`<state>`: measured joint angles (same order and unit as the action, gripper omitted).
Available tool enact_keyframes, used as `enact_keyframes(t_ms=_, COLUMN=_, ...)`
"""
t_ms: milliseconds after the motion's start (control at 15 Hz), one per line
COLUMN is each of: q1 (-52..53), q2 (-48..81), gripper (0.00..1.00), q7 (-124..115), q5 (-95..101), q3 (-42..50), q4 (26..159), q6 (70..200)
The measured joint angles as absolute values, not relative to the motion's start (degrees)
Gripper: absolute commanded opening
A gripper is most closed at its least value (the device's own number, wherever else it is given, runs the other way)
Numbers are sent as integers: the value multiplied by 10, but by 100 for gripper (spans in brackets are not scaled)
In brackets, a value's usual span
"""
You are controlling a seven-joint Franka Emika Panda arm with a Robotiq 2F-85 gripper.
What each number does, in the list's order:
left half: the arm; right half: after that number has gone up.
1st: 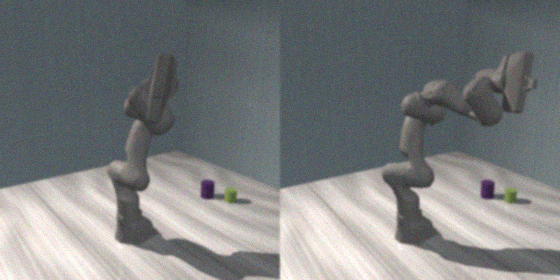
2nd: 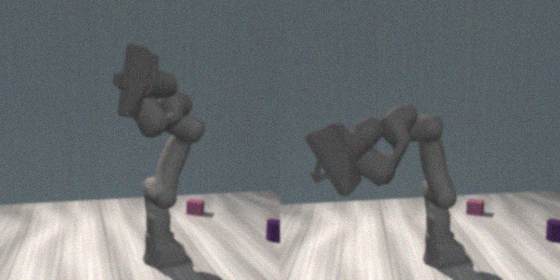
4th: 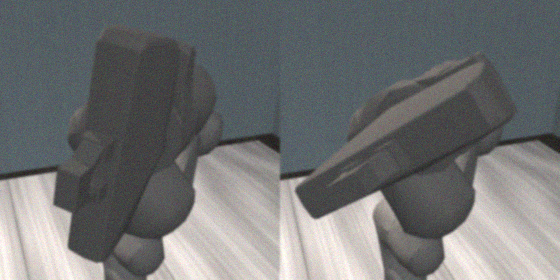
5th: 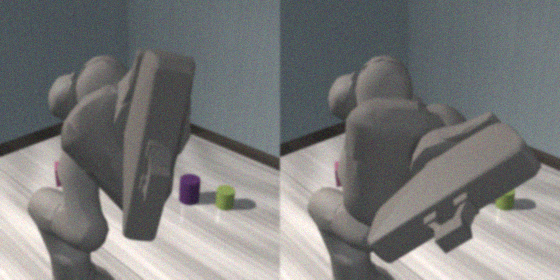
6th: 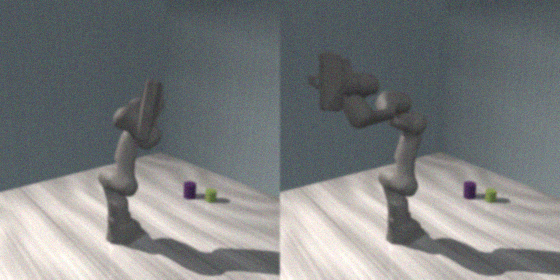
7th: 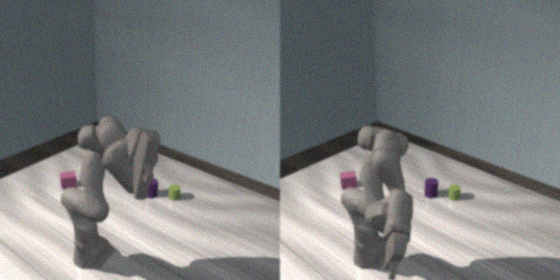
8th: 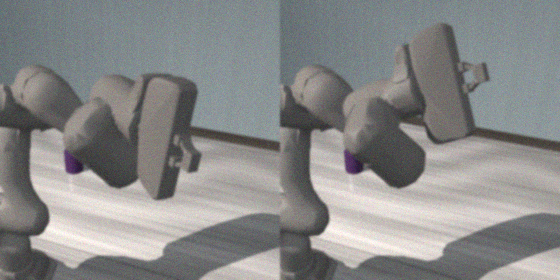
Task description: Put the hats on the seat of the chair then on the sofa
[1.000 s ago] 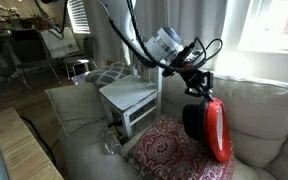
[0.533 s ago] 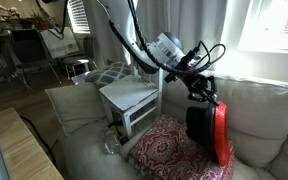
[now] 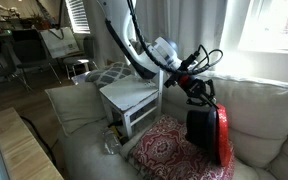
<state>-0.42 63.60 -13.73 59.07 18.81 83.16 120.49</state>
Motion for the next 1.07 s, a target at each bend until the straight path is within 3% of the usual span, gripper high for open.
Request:
enact_keyframes(t_ms=267, q1=4, q2=617, gripper=1, q7=-137, q5=603, q3=154, q4=870, q6=1205)
enact_keyframes(t_ms=333, q1=7, q2=612, gripper=6, q7=-137, q5=604, q3=144, q4=880, q6=1205)
enact_keyframes(t_ms=400, q1=9, q2=609, gripper=31, q7=-137, q5=604, q3=134, q4=888, q6=1205)
enact_keyframes(t_ms=600, q1=15, q2=601, gripper=41, q7=-137, q5=604, q3=111, q4=909, q6=1205)
enact_keyframes(t_ms=1067, q1=14, q2=584, gripper=94, q7=-91, q5=604, q3=82, q4=947, q6=1205)
